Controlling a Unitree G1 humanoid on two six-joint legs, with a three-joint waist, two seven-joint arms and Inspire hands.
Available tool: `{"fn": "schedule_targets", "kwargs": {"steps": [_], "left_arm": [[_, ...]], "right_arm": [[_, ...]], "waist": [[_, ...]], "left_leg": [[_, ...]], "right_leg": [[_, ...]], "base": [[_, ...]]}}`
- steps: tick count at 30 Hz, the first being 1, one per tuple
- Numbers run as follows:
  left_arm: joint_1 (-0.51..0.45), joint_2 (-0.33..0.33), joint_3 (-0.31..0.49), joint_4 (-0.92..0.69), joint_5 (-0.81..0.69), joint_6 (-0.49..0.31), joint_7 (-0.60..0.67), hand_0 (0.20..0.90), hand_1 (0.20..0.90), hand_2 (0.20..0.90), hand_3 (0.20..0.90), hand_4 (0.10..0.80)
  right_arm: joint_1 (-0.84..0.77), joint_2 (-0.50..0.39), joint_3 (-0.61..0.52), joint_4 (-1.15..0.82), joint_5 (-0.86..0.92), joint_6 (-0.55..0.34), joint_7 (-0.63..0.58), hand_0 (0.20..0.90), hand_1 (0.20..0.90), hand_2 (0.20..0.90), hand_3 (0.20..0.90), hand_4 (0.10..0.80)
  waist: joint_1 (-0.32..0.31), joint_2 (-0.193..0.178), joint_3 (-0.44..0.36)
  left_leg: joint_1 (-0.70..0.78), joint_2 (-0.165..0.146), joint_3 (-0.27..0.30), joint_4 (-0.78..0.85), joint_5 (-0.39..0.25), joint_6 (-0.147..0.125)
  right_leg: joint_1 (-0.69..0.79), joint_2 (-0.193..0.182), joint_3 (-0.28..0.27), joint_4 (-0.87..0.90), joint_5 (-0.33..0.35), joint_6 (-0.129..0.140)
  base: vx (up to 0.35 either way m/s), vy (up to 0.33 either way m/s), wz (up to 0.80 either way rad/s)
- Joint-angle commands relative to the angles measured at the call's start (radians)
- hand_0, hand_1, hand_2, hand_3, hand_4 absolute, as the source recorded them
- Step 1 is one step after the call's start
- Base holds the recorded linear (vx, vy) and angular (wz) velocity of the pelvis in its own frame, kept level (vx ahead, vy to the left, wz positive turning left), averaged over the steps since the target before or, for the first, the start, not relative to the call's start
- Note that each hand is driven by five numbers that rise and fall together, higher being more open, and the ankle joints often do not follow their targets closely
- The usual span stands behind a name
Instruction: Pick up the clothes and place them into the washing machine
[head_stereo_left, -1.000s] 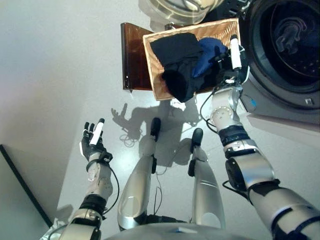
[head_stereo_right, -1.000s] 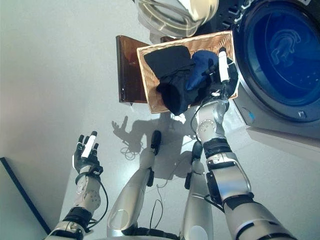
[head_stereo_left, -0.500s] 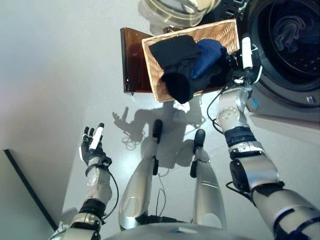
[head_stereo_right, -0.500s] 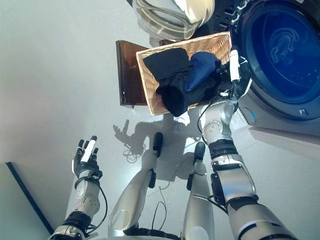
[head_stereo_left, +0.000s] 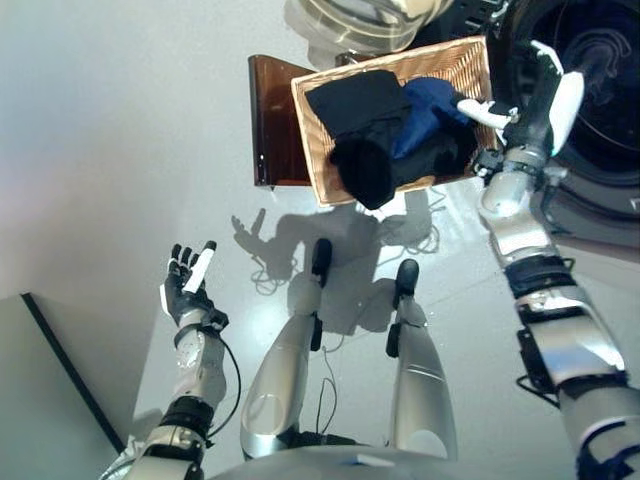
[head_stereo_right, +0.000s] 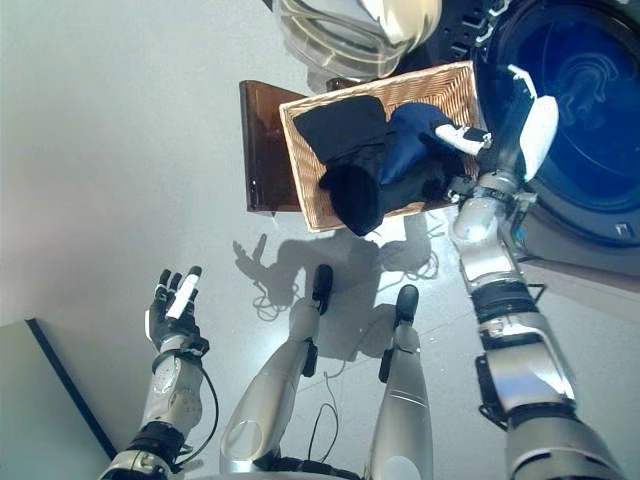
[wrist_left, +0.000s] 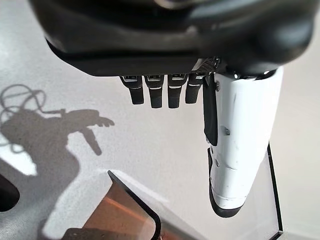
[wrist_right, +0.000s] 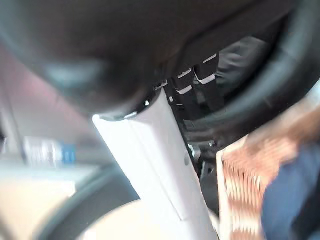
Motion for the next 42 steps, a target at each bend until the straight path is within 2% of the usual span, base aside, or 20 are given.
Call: {"fn": "schedule_targets", "kwargs": {"steps": [1, 2, 3, 7, 14, 18, 31, 42], "left_arm": [[0.04, 0.067, 0.047, -0.03, 0.041, -0.084, 0.011, 0.9, 0.9, 0.9, 0.9, 0.8], [0.04, 0.068, 0.045, -0.032, 0.046, -0.082, -0.002, 0.9, 0.9, 0.9, 0.9, 0.8], [0.039, 0.067, 0.046, -0.032, 0.046, -0.082, -0.002, 0.9, 0.9, 0.9, 0.9, 0.8], [0.029, 0.07, 0.035, -0.018, 0.045, -0.075, -0.028, 0.9, 0.9, 0.9, 0.9, 0.8], [0.022, 0.064, 0.021, -0.029, 0.016, -0.075, -0.044, 0.9, 0.9, 0.9, 0.9, 0.8], [0.02, 0.064, 0.018, -0.043, 0.009, -0.074, -0.044, 0.9, 0.9, 0.9, 0.9, 0.8], [0.017, 0.064, 0.008, -0.13, -0.021, -0.088, -0.038, 0.9, 0.9, 0.9, 0.9, 0.8], [0.039, 0.076, 0.007, -0.222, -0.04, -0.097, -0.049, 0.9, 0.9, 0.9, 0.9, 0.8]], "right_arm": [[-0.12, -0.115, 0.084, 0.001, -0.286, 0.042, -0.034, 0.9, 0.9, 0.9, 0.9, 0.8], [-0.152, -0.167, 0.163, 0.023, -0.445, 0.097, -0.02, 0.9, 0.9, 0.9, 0.9, 0.8], [-0.155, -0.167, 0.165, 0.024, -0.445, 0.097, -0.02, 0.9, 0.9, 0.9, 0.9, 0.8], [-0.253, -0.223, 0.358, 0.124, -0.699, 0.173, 0.054, 0.9, 0.9, 0.9, 0.9, 0.8], [-0.338, -0.225, 0.521, 0.155, -0.817, 0.17, 0.128, 0.9, 0.9, 0.9, 0.9, 0.8], [-0.362, -0.214, 0.548, 0.137, -0.82, 0.154, 0.152, 0.9, 0.9, 0.9, 0.9, 0.8], [-0.41, -0.098, 0.509, 0.167, -0.667, 0.12, 0.15, 0.9, 0.9, 0.9, 0.9, 0.8], [-0.478, -0.095, 0.518, 0.26, -0.584, 0.114, 0.143, 0.9, 0.9, 0.9, 0.9, 0.8]], "waist": [[0.015, -0.017, -0.06], [0.018, -0.022, -0.056], [0.018, -0.02, -0.057], [0.026, -0.027, -0.054], [0.025, -0.032, -0.032], [0.022, -0.033, -0.022], [0.031, -0.025, 0.027], [0.05, -0.008, 0.039]], "left_leg": [[0.025, -0.042, 0.012, -0.014, -0.054, -0.066], [0.024, -0.043, 0.009, -0.014, -0.054, -0.068], [0.02, -0.042, 0.009, -0.014, -0.052, -0.068], [0.012, -0.042, 0.007, -0.013, -0.049, -0.072], [0.001, -0.041, 0.003, -0.011, -0.041, -0.076], [-0.004, -0.04, 0.002, -0.01, -0.039, -0.077], [-0.039, -0.043, -0.005, -0.005, -0.026, -0.078], [-0.121, -0.047, -0.021, -0.003, -0.01, -0.081]], "right_leg": [[0.042, 0.01, 0.03, 0.031, -0.083, -0.002], [0.042, 0.008, 0.029, 0.036, -0.088, -0.002], [0.038, 0.01, 0.029, 0.033, -0.083, -0.002], [0.029, 0.011, 0.026, 0.034, -0.079, -0.001], [0.021, 0.011, 0.022, 0.04, -0.079, -0.001], [0.014, 0.011, 0.021, 0.044, -0.079, -0.002], [-0.013, 0.006, 0.01, 0.053, -0.077, -0.005], [-0.093, 0.001, -0.005, 0.069, -0.077, -0.006]], "base": [[0.0, 0.0, 0.0], [0.0, 0.0, 0.0], [0.0, 0.0, 0.0], [-0.009, 0.009, 0.02], [-0.006, 0.004, 0.01], [0.0, 0.0, 0.0], [0.0, 0.0, 0.0], [-0.006, 0.003, 0.04]]}}
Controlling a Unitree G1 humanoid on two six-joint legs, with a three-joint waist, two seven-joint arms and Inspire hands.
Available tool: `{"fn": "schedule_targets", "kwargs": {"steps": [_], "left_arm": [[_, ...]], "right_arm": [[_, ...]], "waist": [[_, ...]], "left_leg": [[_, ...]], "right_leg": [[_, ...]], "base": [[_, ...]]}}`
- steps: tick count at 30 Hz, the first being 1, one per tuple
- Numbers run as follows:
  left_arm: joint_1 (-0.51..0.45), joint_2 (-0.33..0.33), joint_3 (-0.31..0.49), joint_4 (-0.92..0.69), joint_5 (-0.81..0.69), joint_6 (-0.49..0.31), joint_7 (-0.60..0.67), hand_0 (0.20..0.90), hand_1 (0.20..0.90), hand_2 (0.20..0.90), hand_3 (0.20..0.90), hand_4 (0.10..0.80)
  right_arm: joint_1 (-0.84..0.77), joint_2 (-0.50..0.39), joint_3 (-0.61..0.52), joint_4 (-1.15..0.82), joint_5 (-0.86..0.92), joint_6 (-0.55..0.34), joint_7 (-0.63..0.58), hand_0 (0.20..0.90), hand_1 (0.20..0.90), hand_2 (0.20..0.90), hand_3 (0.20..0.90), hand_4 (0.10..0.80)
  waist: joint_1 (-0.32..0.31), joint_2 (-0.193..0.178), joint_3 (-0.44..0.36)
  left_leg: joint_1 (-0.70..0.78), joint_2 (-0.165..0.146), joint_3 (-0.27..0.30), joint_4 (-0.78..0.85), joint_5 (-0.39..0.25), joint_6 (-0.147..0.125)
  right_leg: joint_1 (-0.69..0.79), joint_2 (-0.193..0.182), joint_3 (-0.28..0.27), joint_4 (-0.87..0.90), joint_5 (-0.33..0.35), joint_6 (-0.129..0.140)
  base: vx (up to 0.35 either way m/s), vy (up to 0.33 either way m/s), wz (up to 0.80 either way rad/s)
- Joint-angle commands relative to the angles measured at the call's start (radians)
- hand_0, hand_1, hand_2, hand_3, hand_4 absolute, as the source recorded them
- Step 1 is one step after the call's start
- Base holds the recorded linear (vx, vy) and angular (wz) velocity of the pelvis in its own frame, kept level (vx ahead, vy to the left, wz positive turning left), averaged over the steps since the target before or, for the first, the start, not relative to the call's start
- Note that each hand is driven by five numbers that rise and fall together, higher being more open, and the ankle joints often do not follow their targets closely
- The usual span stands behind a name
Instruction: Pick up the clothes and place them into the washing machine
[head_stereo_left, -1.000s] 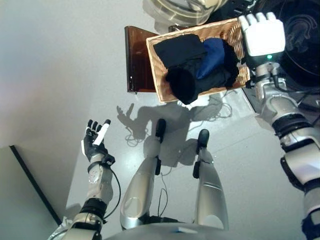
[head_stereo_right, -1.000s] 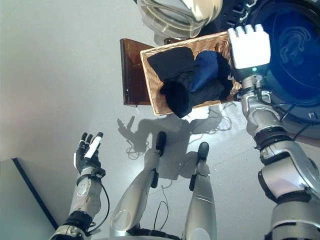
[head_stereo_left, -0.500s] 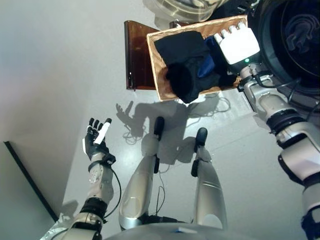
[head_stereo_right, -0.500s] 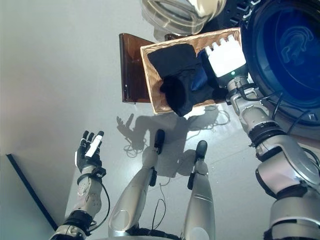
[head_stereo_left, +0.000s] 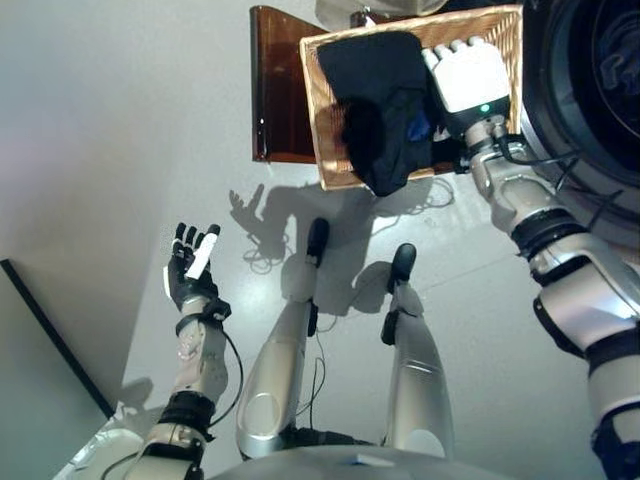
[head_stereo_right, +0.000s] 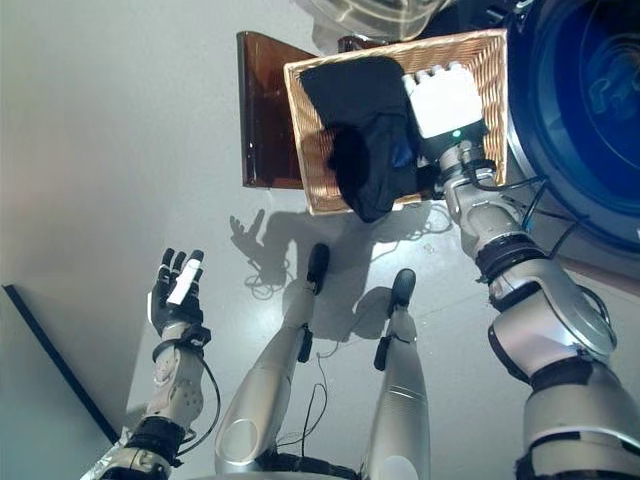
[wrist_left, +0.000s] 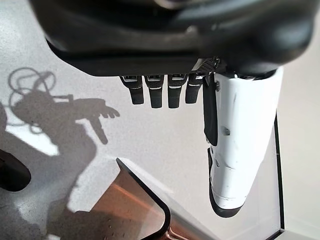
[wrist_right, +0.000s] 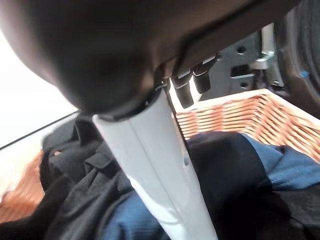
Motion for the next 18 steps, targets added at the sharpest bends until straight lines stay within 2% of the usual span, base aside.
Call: {"fn": "schedule_targets", "kwargs": {"steps": [1, 3, 4, 6, 7, 8, 11, 12, 13, 18], "left_arm": [[0.038, 0.075, 0.017, -0.101, -0.016, -0.096, -0.004, 0.9, 0.9, 0.9, 0.9, 0.8], [0.036, 0.077, 0.011, -0.126, -0.021, -0.097, -0.006, 0.9, 0.9, 0.9, 0.9, 0.8], [0.035, 0.077, 0.011, -0.126, -0.021, -0.097, -0.006, 0.9, 0.9, 0.9, 0.9, 0.8], [0.039, 0.079, 0.013, -0.142, -0.021, -0.098, -0.006, 0.9, 0.9, 0.9, 0.9, 0.8], [0.04, 0.079, 0.012, -0.151, -0.02, -0.098, -0.007, 0.9, 0.9, 0.9, 0.9, 0.8], [0.039, 0.078, 0.015, -0.153, -0.027, -0.098, -0.005, 0.9, 0.9, 0.9, 0.9, 0.8], [0.039, 0.076, 0.015, -0.152, -0.031, -0.096, -0.005, 0.9, 0.9, 0.9, 0.9, 0.8], [0.036, 0.076, 0.017, -0.146, -0.033, -0.096, -0.003, 0.9, 0.9, 0.9, 0.9, 0.8], [0.034, 0.073, 0.017, -0.143, -0.035, -0.097, -0.003, 0.9, 0.9, 0.9, 0.9, 0.8], [0.026, 0.069, 0.013, -0.13, -0.046, -0.094, -0.011, 0.9, 0.9, 0.9, 0.9, 0.8]], "right_arm": [[-0.154, -0.047, 0.028, 0.006, 0.031, -0.009, -0.05, 0.9, 0.9, 0.9, 0.9, 0.8], [-0.19, -0.048, 0.052, 0.046, 0.053, -0.014, -0.048, 0.9, 0.9, 0.9, 0.9, 0.8], [-0.191, -0.048, 0.053, 0.047, 0.053, -0.014, -0.048, 0.859, 0.859, 0.859, 0.859, 0.771], [-0.204, -0.048, 0.066, 0.07, 0.066, -0.018, -0.041, 0.708, 0.708, 0.708, 0.708, 0.663], [-0.206, -0.053, 0.071, 0.084, 0.074, -0.021, -0.041, 0.658, 0.658, 0.658, 0.658, 0.627], [-0.207, -0.06, 0.079, 0.106, 0.079, -0.022, -0.033, 0.562, 0.562, 0.562, 0.562, 0.559], [-0.208, -0.063, 0.079, 0.113, 0.087, -0.021, -0.029, 0.439, 0.439, 0.439, 0.439, 0.471], [-0.207, -0.062, 0.077, 0.124, 0.092, -0.021, -0.028, 0.282, 0.282, 0.282, 0.282, 0.359], [-0.208, -0.064, 0.078, 0.134, 0.096, -0.02, -0.027, 0.2, 0.2, 0.2, 0.2, 0.3], [-0.205, -0.081, 0.087, 0.163, 0.107, -0.019, -0.02, 0.2, 0.2, 0.2, 0.2, 0.3]], "waist": [[0.031, 0.028, 0.0], [0.037, 0.034, 0.0], [0.037, 0.034, 0.0], [0.04, 0.038, 0.0], [0.041, 0.04, 0.0], [0.042, 0.042, 0.0], [0.041, 0.042, 0.0], [0.04, 0.04, 0.0], [0.038, 0.04, 0.0], [0.03, 0.041, 0.0]], "left_leg": [[-0.022, -0.046, 0.02, -0.005, -0.024, -0.072], [-0.051, -0.047, 0.016, -0.005, -0.018, -0.074], [-0.052, -0.047, 0.016, -0.005, -0.018, -0.074], [-0.07, -0.05, 0.013, -0.005, -0.014, -0.075], [-0.078, -0.05, 0.011, -0.005, -0.012, -0.076], [-0.091, -0.051, 0.009, -0.005, -0.009, -0.077], [-0.097, -0.051, 0.007, -0.006, -0.007, -0.078], [-0.102, -0.051, 0.007, -0.006, -0.007, -0.078], [-0.105, -0.051, 0.008, -0.006, -0.006, -0.078], [-0.097, -0.052, 0.009, -0.002, -0.005, -0.077]], "right_leg": [[-0.01, 0.004, 0.03, 0.06, -0.073, -0.005], [-0.043, 0.003, 0.025, 0.071, -0.074, -0.005], [-0.044, 0.002, 0.025, 0.072, -0.074, -0.005], [-0.064, 0.004, 0.022, 0.082, -0.075, -0.006], [-0.071, 0.002, 0.022, 0.084, -0.075, -0.006], [-0.086, 0.001, 0.018, 0.089, -0.075, -0.006], [-0.095, 0.001, 0.02, 0.093, -0.075, -0.007], [-0.098, 0.001, 0.019, 0.093, -0.075, -0.007], [-0.1, 0.002, 0.022, 0.093, -0.075, -0.008], [-0.097, 0.007, 0.033, 0.096, -0.076, -0.012]], "base": [[0.0, 0.0, 0.0], [0.0, 0.0, 0.0], [-0.017, 0.005, 0.05], [-0.016, 0.002, 0.08], [-0.025, 0.008, 0.1], [-0.019, 0.005, 0.1], [-0.012, 0.012, 0.07], [-0.011, 0.004, 0.04], [0.0, 0.0, 0.0], [0.0, 0.0, 0.0]]}}
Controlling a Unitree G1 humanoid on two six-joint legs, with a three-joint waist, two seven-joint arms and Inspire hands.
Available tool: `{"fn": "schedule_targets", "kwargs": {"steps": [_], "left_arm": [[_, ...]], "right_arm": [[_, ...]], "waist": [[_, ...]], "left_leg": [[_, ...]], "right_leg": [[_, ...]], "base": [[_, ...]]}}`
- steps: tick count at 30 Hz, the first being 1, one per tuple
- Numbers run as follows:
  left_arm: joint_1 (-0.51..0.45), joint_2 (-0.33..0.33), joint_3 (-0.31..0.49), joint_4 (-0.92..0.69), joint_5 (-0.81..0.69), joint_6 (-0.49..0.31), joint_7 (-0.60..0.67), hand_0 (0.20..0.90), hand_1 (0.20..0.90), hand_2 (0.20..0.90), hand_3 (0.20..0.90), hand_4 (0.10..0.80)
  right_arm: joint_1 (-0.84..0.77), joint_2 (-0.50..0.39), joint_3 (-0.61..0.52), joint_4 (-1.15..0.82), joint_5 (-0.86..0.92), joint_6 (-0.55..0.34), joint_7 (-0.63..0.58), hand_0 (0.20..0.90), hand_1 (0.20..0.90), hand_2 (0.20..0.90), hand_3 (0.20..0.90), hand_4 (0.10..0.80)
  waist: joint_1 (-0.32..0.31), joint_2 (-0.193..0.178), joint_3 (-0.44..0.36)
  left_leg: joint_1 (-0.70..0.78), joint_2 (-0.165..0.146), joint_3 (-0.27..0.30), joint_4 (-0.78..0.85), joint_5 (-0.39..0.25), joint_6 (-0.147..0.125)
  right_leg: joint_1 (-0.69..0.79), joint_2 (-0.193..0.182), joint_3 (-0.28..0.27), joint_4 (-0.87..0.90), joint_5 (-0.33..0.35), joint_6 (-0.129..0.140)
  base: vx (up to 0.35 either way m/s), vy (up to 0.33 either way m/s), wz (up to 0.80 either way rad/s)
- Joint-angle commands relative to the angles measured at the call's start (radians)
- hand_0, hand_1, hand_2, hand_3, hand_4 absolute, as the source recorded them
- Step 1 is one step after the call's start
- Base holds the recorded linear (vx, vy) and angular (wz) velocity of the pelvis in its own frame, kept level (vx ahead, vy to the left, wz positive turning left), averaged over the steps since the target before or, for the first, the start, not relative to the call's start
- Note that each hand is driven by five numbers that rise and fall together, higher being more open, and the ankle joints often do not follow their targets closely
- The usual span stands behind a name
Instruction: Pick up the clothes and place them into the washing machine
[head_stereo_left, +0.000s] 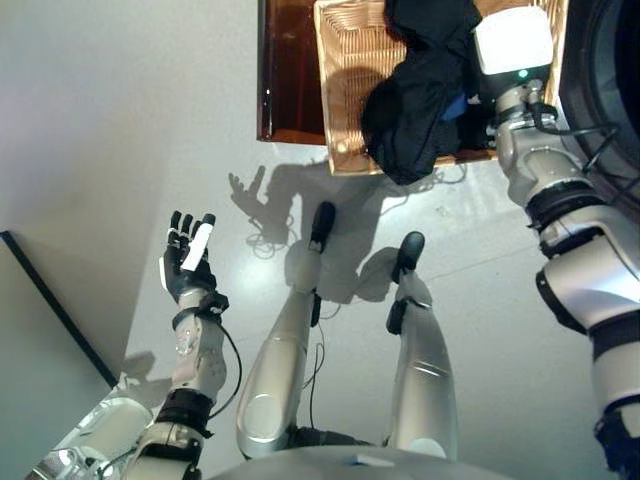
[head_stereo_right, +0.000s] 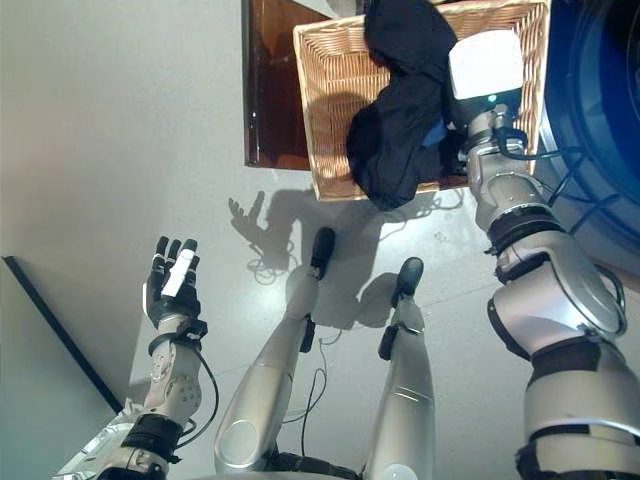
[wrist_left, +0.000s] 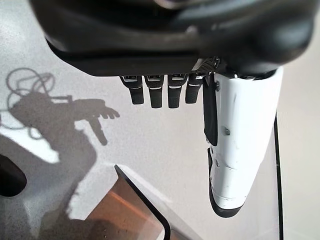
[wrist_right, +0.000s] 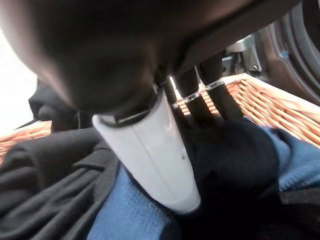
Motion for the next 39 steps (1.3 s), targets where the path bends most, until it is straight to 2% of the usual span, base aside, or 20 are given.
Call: {"fn": "schedule_targets", "kwargs": {"steps": [1, 17, 24, 26, 28, 29, 30, 31, 35, 36, 39], "left_arm": [[0.028, 0.059, 0.016, -0.072, -0.009, -0.093, -0.008, 0.9, 0.9, 0.9, 0.9, 0.8], [0.0, 0.056, 0.031, 0.018, -0.004, -0.094, -0.008, 0.9, 0.9, 0.9, 0.9, 0.8], [-0.011, 0.051, 0.039, 0.064, 0.008, -0.095, 0.003, 0.9, 0.9, 0.9, 0.9, 0.8], [-0.012, 0.042, 0.042, 0.093, 0.012, -0.094, 0.01, 0.9, 0.9, 0.9, 0.9, 0.8], [-0.011, 0.041, 0.041, 0.103, 0.007, -0.093, 0.01, 0.9, 0.9, 0.9, 0.9, 0.8], [-0.012, 0.035, 0.04, 0.127, 0.003, -0.091, 0.016, 0.9, 0.9, 0.9, 0.9, 0.8], [-0.012, 0.036, 0.039, 0.128, 0.003, -0.091, 0.016, 0.9, 0.9, 0.9, 0.9, 0.8], [-0.009, 0.028, 0.038, 0.155, -0.002, -0.084, 0.021, 0.9, 0.9, 0.9, 0.9, 0.8], [-0.002, 0.025, 0.036, 0.171, -0.001, -0.077, 0.025, 0.9, 0.9, 0.9, 0.9, 0.8], [0.009, 0.021, 0.035, 0.184, -0.004, -0.068, 0.025, 0.9, 0.9, 0.9, 0.9, 0.8], [0.018, 0.025, 0.041, 0.19, 0.004, -0.059, 0.027, 0.9, 0.9, 0.9, 0.9, 0.8]], "right_arm": [[-0.088, -0.083, 0.08, -0.001, 0.022, 0.001, -0.02, 0.2, 0.2, 0.2, 0.2, 0.3], [-0.04, -0.118, 0.027, -0.127, 0.003, 0.007, -0.047, 0.2, 0.2, 0.2, 0.2, 0.3], [0.035, -0.13, -0.086, -0.244, 0.059, -0.007, -0.084, 0.2, 0.2, 0.2, 0.2, 0.3], [0.091, -0.105, -0.171, -0.308, 0.141, -0.035, -0.104, 0.2, 0.2, 0.2, 0.2, 0.3], [0.114, -0.088, -0.205, -0.324, 0.177, -0.047, -0.106, 0.2, 0.2, 0.2, 0.2, 0.3], [0.161, -0.04, -0.292, -0.351, 0.291, -0.079, -0.131, 0.2, 0.2, 0.2, 0.2, 0.3], [0.162, -0.04, -0.294, -0.353, 0.291, -0.078, -0.13, 0.2, 0.2, 0.2, 0.2, 0.3], [0.212, 0.011, -0.359, -0.385, 0.393, -0.117, -0.139, 0.2, 0.2, 0.2, 0.2, 0.3], [0.253, 0.049, -0.405, -0.416, 0.471, -0.147, -0.142, 0.2, 0.2, 0.2, 0.2, 0.3], [0.306, 0.104, -0.466, -0.439, 0.584, -0.194, -0.154, 0.2, 0.2, 0.2, 0.2, 0.3], [0.35, 0.138, -0.497, -0.466, 0.642, -0.221, -0.14, 0.2, 0.2, 0.2, 0.2, 0.3]], "waist": [[0.01, 0.039, 0.0], [-0.014, 0.021, 0.0], [-0.027, 0.009, -0.02], [-0.032, 0.003, -0.037], [-0.033, -0.001, -0.041], [-0.038, -0.004, -0.048], [-0.036, -0.004, -0.05], [-0.043, -0.01, -0.058], [-0.045, -0.013, -0.071], [-0.049, -0.014, -0.087], [-0.05, -0.013, -0.099]], "left_leg": [[-0.013, -0.049, 0.036, -0.004, -0.024, -0.072], [0.086, -0.052, 0.046, 0.017, -0.048, -0.065], [0.135, -0.049, 0.05, 0.019, -0.06, -0.061], [0.156, -0.046, 0.051, 0.016, -0.065, -0.058], [0.162, -0.046, 0.052, 0.015, -0.067, -0.057], [0.182, -0.047, 0.055, 0.015, -0.074, -0.054], [0.179, -0.045, 0.055, 0.014, -0.072, -0.054], [0.198, -0.044, 0.058, 0.017, -0.08, -0.051], [0.205, -0.04, 0.061, 0.021, -0.084, -0.049], [0.22, -0.039, 0.063, 0.024, -0.092, -0.045], [0.232, -0.039, 0.064, 0.027, -0.097, -0.044]], "right_leg": [[0.017, 0.016, 0.054, -0.002, -0.031, -0.003], [0.12, 0.016, 0.075, -0.01, -0.035, -0.005], [0.173, 0.016, 0.077, -0.016, -0.039, -0.005], [0.192, 0.017, 0.077, -0.021, -0.04, -0.006], [0.2, 0.017, 0.077, -0.025, -0.04, -0.006], [0.223, 0.015, 0.079, -0.029, -0.047, -0.006], [0.221, 0.016, 0.079, -0.032, -0.042, -0.006], [0.241, 0.015, 0.081, -0.034, -0.047, -0.007], [0.252, 0.017, 0.082, -0.041, -0.044, -0.008], [0.27, 0.019, 0.086, -0.046, -0.047, -0.008], [0.282, 0.02, 0.089, -0.048, -0.052, -0.01]], "base": [[0.0, 0.0, 0.0], [0.0, 0.0, 0.0], [0.021, -0.012, -0.04], [0.037, -0.017, 0.02], [0.022, -0.01, 0.01], [0.037, -0.018, -0.01], [0.071, -0.016, -0.01], [0.03, -0.002, -0.02], [0.036, -0.012, -0.06], [0.055, -0.032, -0.04], [0.018, -0.011, -0.01]]}}
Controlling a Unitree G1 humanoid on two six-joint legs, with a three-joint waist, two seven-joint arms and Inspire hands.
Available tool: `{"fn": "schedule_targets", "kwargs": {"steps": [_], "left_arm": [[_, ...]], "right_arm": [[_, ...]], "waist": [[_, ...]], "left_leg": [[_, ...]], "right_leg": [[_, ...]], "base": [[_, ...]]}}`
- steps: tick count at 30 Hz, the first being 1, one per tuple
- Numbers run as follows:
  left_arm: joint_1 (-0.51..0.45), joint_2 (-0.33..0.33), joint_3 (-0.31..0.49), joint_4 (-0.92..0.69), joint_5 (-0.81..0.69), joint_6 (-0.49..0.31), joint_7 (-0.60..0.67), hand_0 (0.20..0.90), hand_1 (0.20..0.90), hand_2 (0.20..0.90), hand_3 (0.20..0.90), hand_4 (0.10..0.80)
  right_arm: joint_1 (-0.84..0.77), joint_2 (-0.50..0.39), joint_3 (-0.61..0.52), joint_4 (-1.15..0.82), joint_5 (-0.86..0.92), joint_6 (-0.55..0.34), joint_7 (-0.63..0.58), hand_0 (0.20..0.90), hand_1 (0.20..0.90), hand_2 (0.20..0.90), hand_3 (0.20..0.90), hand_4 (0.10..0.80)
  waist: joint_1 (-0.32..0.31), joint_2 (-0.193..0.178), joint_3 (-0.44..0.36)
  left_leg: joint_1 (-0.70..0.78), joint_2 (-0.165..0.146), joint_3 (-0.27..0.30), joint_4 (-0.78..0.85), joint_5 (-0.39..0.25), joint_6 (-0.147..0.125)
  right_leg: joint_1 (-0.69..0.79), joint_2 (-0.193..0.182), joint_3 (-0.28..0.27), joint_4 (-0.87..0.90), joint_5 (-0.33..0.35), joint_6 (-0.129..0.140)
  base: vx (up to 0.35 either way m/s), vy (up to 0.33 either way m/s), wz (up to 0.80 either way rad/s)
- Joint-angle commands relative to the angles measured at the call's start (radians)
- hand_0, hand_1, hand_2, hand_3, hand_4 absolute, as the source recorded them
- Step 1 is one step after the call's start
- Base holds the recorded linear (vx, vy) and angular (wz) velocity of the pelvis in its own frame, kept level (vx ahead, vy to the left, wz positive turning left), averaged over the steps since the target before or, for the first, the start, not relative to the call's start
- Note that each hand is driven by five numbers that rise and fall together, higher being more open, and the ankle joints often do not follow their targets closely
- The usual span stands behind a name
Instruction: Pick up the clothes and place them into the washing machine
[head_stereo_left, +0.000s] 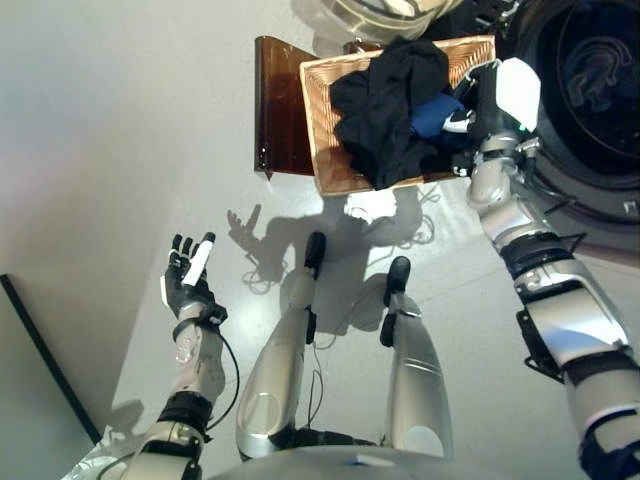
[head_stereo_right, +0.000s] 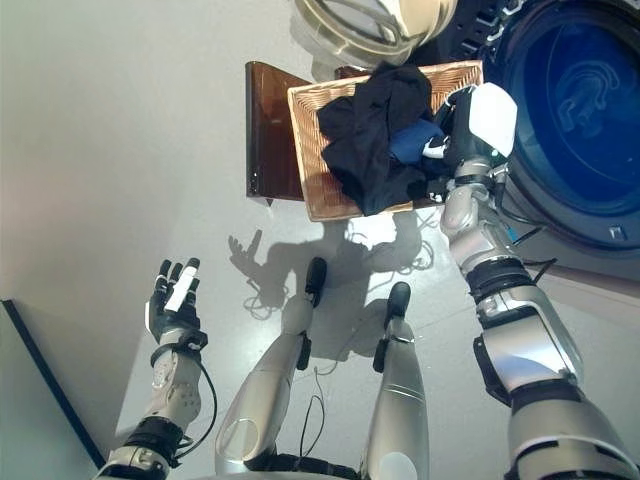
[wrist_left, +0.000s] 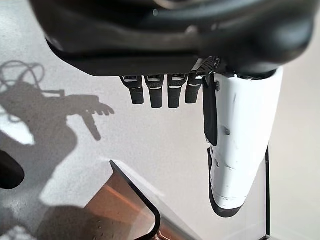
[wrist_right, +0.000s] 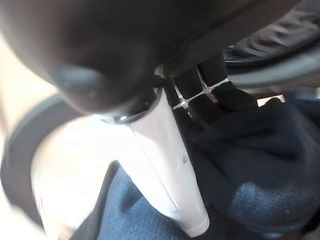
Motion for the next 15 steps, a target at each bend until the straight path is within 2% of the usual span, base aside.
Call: {"fn": "schedule_targets", "kwargs": {"steps": [1, 11, 15], "left_arm": [[0.028, 0.031, 0.032, 0.022, 0.004, -0.061, 0.022, 0.9, 0.9, 0.9, 0.9, 0.8], [0.054, 0.021, 0.035, 0.017, 0.01, -0.041, 0.021, 0.9, 0.9, 0.9, 0.9, 0.8], [0.061, 0.019, 0.031, 0.01, 0.014, -0.038, 0.018, 0.9, 0.9, 0.9, 0.9, 0.8]], "right_arm": [[-0.02, -0.004, -0.042, -0.147, 0.101, -0.158, -0.079, 0.2, 0.2, 0.2, 0.2, 0.3], [0.086, 0.09, -0.13, -0.209, 0.319, -0.242, -0.04, 0.2, 0.2, 0.2, 0.2, 0.3], [0.106, 0.097, -0.143, -0.224, 0.346, -0.255, -0.031, 0.2, 0.2, 0.2, 0.2, 0.3]], "waist": [[0.003, -0.011, -0.102], [0.001, 0.004, -0.132], [0.001, 0.01, -0.133]], "left_leg": [[0.025, -0.041, 0.037, 0.011, -0.084, -0.051], [0.049, -0.037, 0.044, 0.003, -0.088, -0.049], [0.05, -0.038, 0.045, 0.003, -0.088, -0.049]], "right_leg": [[0.076, 0.016, 0.058, -0.043, -0.056, -0.012], [0.095, 0.02, 0.066, -0.058, -0.059, -0.015], [0.096, 0.02, 0.07, -0.058, -0.06, -0.015]], "base": [[0.0, 0.0, 0.0], [0.0, 0.0, 0.0], [0.0, 0.0, 0.0]]}}
